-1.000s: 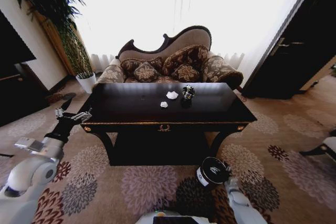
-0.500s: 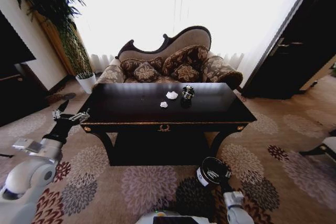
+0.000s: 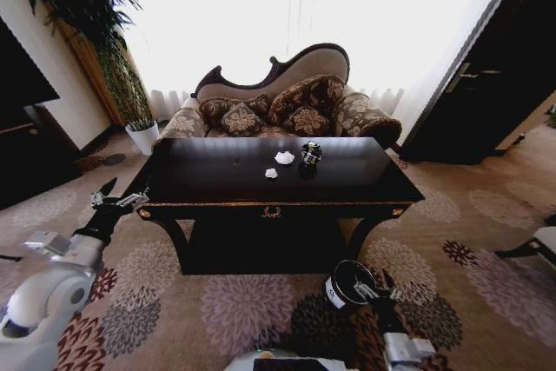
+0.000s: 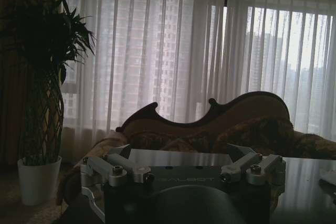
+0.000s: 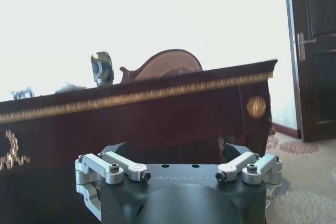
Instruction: Move to the front of the table and place the trash on the table into the trash bin.
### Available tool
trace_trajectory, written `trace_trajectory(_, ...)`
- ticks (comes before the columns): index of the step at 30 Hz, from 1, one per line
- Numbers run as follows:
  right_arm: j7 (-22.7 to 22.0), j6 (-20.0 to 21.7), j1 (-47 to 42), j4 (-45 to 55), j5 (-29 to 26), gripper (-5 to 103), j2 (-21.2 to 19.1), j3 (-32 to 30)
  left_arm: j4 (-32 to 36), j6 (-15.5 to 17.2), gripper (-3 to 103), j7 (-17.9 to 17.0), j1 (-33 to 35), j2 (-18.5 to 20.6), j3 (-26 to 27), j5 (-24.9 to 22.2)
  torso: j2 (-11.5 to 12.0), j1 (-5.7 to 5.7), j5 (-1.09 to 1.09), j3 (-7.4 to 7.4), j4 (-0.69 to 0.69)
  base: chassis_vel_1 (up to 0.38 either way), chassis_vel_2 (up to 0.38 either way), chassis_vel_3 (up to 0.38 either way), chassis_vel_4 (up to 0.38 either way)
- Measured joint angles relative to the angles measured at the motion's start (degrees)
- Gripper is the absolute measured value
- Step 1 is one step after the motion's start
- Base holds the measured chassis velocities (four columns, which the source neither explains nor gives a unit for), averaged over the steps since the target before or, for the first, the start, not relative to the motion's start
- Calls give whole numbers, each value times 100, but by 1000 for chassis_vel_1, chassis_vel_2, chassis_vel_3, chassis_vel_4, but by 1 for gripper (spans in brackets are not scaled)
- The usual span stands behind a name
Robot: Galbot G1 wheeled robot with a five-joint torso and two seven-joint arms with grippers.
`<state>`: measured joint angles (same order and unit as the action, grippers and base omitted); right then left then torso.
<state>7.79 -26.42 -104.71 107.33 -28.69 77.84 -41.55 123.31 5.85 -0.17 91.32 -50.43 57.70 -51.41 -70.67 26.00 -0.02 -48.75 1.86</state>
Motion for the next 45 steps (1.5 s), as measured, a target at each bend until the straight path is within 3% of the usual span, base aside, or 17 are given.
trace_trajectory(12,-160,215,-319,1059,-162,100,-8,-366,2,40,100,-16,-5,10,6,9,1,0,1,0,0,0,0,0,0)
trace_trajectory(16,-310,548,-386,1634,-287,100,-90,-524,2,39,100,-16,-6,11,7,12,1,0,0,0,0,0,0,0,0)
trace_trajectory(21,-1060,1634,-121,2222,-349,100,-452,-501,2,32,100,-15,-9,13,6,16,1,0,1,0,0,0,0,0,0)
trace_trajectory(22,-1060,1634,-121,2222,-349,100,-452,-501,2,32,100,-15,-9,13,6,16,1,0,1,0,0,0,0,0,0)
trace_trajectory(26,-1368,2275,396,2521,-472,100,-1075,-273,1,27,100,-15,-9,14,5,18,1,1,1,-1,0,0,0,0,0)
trace_trajectory(27,-1368,2275,396,2521,-472,100,-1075,-273,1,27,100,-15,-9,14,5,18,1,1,1,-1,0,0,0,0,0)
trace_trajectory(30,-1357,2873,706,2729,-655,100,-1708,-87,0,23,100,-15,-10,16,5,20,1,1,0,-1,0,0,0,0,0)
trace_trajectory(32,-1364,2938,762,2747,-700,100,-1798,-47,0,23,100,-15,-9,16,4,20,1,1,0,-1,0,0,0,0,0)
trace_trajectory(35,-1442,3150,1092,2731,-856,100,-2259,140,-1,21,100,-14,-9,16,3,22,1,1,1,-1,-1,0,0,0,0)
trace_trajectory(43,-1630,3457,2215,2019,-2113,100,-3514,904,-2,16,100,-12,-10,15,1,22,1,1,2,-1,0,0,0,0,0)
trace_trajectory(45,-1655,3475,2357,1927,-2207,100,-3617,1005,-2,16,100,-12,-9,15,1,22,1,1,2,-1,0,0,0,0,0)
